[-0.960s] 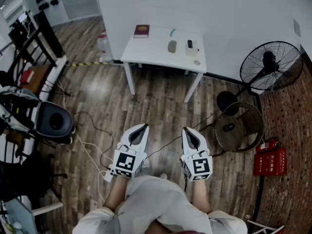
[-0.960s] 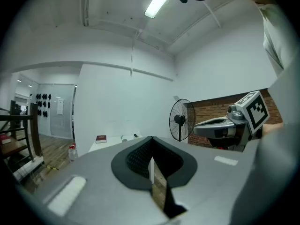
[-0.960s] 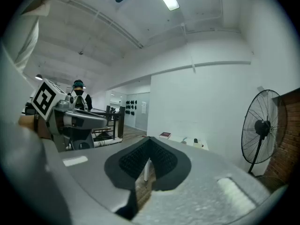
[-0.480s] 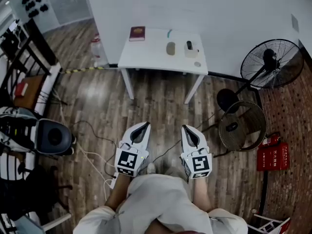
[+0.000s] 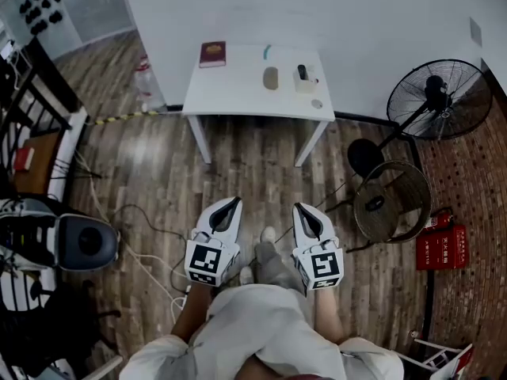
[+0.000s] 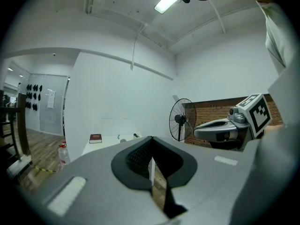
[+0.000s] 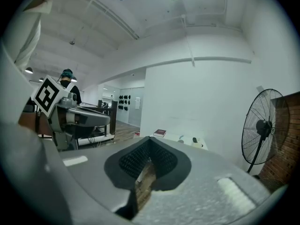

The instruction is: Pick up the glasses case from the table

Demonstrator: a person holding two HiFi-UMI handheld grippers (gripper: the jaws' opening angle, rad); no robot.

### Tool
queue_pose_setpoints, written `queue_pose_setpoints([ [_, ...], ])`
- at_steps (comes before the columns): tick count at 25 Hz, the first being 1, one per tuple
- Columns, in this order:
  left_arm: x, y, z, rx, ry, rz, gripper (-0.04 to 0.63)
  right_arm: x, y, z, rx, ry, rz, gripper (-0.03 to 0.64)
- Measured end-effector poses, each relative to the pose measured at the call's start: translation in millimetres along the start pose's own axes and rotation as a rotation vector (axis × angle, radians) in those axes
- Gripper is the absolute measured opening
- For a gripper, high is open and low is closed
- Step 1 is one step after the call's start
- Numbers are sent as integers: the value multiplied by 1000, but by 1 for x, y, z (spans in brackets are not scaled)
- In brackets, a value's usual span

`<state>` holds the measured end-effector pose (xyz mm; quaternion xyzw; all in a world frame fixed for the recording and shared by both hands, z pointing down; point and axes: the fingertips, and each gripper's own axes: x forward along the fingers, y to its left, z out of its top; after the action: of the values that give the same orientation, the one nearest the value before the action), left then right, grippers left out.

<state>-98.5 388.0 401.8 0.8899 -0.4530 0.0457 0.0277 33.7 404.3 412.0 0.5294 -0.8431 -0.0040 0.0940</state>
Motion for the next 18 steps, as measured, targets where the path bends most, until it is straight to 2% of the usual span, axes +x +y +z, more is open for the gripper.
queue_pose_setpoints([
  [8, 41, 27, 3, 8, 9, 14, 18, 49, -22, 0, -8, -3, 32, 5],
  [18, 123, 58, 30, 38, -18, 58, 18, 113, -91, 22, 20, -49, 38, 5],
])
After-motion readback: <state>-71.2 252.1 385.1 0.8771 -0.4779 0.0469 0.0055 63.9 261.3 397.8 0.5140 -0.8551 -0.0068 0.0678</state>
